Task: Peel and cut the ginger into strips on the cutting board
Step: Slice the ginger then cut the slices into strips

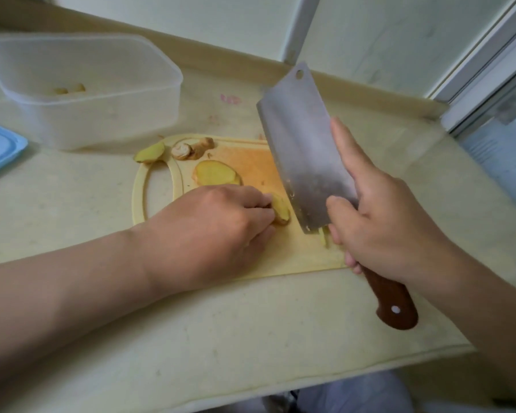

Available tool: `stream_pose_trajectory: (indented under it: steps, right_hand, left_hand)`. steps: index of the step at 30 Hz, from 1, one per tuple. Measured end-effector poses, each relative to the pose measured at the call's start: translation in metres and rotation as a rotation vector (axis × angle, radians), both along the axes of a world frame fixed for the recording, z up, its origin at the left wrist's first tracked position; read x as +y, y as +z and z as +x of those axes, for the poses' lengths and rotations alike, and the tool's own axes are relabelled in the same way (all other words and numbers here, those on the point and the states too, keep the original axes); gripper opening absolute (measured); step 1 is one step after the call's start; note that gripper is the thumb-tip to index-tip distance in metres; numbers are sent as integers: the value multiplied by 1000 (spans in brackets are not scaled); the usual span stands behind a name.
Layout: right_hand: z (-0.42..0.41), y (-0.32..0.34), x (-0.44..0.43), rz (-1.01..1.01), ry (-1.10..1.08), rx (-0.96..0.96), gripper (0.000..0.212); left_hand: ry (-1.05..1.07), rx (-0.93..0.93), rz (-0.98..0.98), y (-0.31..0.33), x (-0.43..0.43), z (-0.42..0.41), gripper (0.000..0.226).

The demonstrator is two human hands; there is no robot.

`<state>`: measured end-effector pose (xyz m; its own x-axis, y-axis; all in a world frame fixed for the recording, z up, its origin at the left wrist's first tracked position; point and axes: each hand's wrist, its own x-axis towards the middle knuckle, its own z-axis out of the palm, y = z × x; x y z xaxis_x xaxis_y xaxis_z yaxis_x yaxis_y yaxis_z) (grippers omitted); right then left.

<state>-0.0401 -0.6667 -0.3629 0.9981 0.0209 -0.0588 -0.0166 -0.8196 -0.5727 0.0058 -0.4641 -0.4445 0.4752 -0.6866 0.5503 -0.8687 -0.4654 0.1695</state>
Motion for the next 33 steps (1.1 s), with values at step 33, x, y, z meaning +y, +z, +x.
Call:
stream_pose_trajectory:
  steps: [33]
  right_hand:
    - [26,14,15,-175,72,136,94]
  left_hand:
    - [-31,1,18,-5,1,4,38]
